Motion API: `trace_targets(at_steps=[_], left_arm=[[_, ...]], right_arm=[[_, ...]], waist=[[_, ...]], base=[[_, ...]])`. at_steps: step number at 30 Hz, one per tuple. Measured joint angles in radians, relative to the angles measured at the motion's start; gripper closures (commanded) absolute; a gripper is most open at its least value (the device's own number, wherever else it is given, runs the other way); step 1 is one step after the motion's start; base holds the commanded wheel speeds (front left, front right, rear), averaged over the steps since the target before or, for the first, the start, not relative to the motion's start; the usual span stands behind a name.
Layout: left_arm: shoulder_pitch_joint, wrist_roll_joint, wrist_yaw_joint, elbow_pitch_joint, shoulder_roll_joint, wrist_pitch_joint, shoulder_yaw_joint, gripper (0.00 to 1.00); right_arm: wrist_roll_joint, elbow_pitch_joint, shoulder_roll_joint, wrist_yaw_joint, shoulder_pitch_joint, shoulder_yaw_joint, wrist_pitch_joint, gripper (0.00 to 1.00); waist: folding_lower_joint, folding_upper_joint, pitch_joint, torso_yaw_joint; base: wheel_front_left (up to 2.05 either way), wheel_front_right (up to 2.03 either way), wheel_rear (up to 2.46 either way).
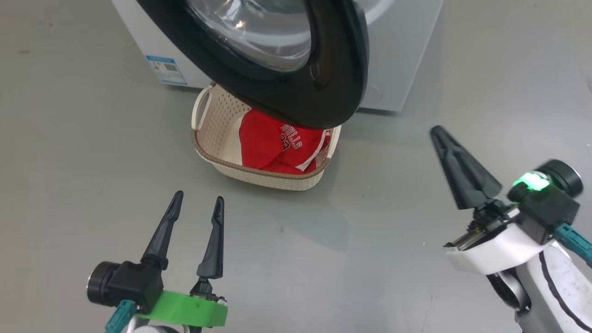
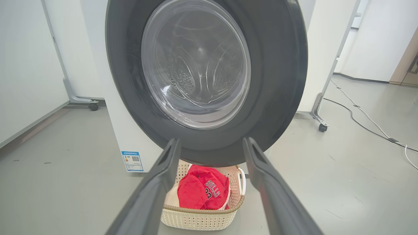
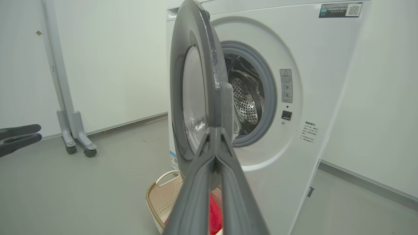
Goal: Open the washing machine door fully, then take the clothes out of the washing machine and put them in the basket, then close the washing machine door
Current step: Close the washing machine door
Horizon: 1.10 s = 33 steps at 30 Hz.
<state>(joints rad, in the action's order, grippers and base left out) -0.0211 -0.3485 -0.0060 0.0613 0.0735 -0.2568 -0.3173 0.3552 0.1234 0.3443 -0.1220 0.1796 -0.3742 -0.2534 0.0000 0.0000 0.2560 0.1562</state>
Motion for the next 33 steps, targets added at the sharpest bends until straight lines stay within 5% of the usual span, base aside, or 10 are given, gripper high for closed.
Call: trace_targets(at_steps=[12,33], left_arm=[[-0.045,0.003,-0.009,0.014,-0.025,0.000,-0.039,0.00],[-0.098,0.014,-0.006,0.044,-0.031,0.000,-0.103,0.00]], right_arm=[[-0.034,0.026,0.102,-0.002,0.180,-0.154,0.030,1.00],[0.024,-0.046,0.180,-0.002,0.352,-0.126,0.065,1.00]], waist=[[0.0000,0.0000,0.094,0.086],[0.0000,0.0000,0.253,0.241]], base=[[0.00,0.00,0.00],[0.00,0.00,0.00]])
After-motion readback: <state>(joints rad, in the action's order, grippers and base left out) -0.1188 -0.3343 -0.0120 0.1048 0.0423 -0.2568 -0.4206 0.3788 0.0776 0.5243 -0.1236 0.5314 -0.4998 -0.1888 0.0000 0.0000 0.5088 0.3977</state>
